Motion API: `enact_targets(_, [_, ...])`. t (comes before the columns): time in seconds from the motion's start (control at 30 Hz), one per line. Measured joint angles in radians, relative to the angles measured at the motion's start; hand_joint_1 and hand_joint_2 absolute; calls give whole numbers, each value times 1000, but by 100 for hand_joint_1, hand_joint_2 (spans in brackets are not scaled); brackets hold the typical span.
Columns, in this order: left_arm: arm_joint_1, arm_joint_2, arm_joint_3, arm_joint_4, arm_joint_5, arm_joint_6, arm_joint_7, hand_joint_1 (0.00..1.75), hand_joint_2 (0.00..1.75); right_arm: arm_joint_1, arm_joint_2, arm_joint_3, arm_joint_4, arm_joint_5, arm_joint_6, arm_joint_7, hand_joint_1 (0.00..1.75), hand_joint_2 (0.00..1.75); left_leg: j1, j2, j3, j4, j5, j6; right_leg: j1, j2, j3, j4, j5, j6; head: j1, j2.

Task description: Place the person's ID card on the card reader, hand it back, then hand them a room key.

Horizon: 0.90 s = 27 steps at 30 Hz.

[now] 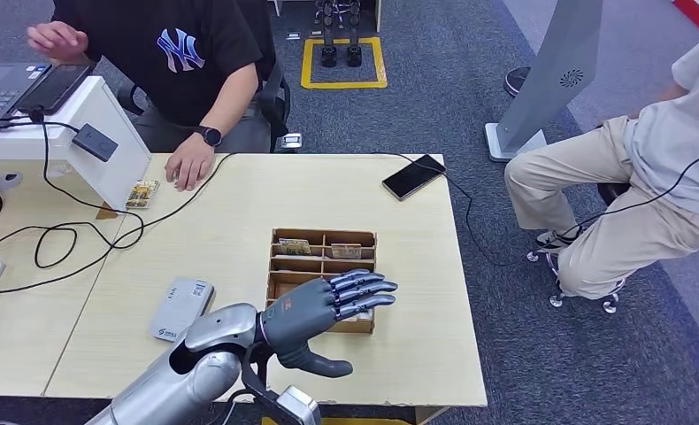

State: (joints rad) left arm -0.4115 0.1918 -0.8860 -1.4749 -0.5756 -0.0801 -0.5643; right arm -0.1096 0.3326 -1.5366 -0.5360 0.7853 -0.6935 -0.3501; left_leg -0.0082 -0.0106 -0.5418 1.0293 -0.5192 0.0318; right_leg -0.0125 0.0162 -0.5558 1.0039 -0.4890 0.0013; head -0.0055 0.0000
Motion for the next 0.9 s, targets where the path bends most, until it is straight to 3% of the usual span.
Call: enact_targets(0.9, [-115,50,-123,98,19,-29,63,0,175,12,0,0,-11,73,0,13,0,175,0,0,0,0,0,0,0,0,0,0,0,0,0,0])
